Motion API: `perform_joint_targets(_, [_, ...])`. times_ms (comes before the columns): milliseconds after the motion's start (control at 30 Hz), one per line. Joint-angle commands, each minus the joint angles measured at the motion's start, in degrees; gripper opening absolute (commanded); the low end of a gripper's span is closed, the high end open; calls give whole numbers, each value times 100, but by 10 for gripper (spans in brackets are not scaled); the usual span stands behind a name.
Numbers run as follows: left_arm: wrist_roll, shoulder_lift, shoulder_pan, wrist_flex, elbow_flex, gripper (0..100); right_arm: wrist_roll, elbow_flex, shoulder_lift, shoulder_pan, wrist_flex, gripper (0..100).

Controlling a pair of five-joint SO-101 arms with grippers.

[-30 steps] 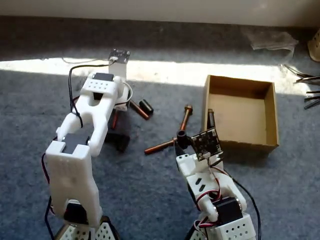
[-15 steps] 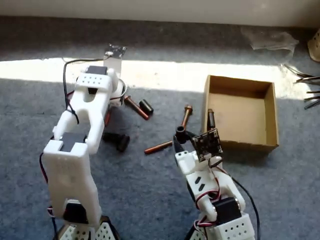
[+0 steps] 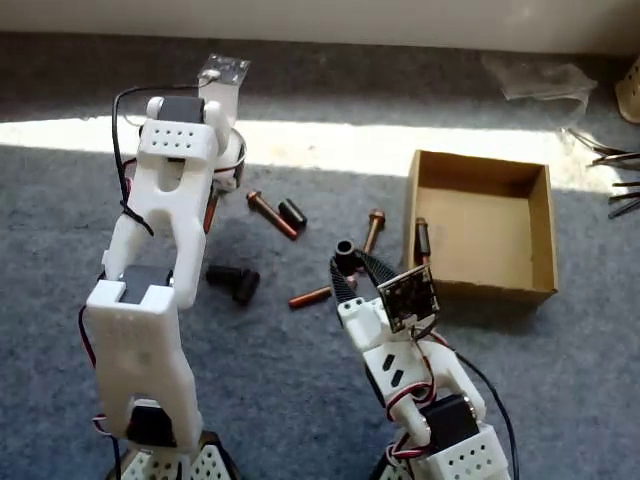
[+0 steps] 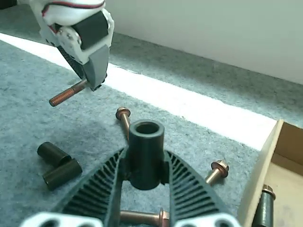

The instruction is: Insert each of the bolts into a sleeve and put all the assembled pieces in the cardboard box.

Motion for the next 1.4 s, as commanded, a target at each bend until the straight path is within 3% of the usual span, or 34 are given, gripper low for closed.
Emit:
perform_joint_targets(0, [-26,-884,-13,343,-365,5,0,602,-84,-180,-180,4])
perform_joint_targets(233, [-26,-2044,-4,782,-356,5,-53,602,-84,-224,-426,4])
perform_joint_targets(333, [-26,-2396,-4,914,-321,5,-53,611,-84,-558,-514,4])
perform_joint_targets(567, [-26,-3741,40,826,769,5,-53,611,-84,-945,-936,4])
perform_joint_targets(1000, [-18,-7486,558,-1591,4514,5,-62,611,-66,-954,-769,4])
perform_joint_targets(1200, [9,-8154,629,-2180,5182,5,-44,611,-57,-954,-541,4])
perform_joint_targets(1367, [9,-8426,1279,-2576,5437,5,-18,611,-57,-954,-479,4])
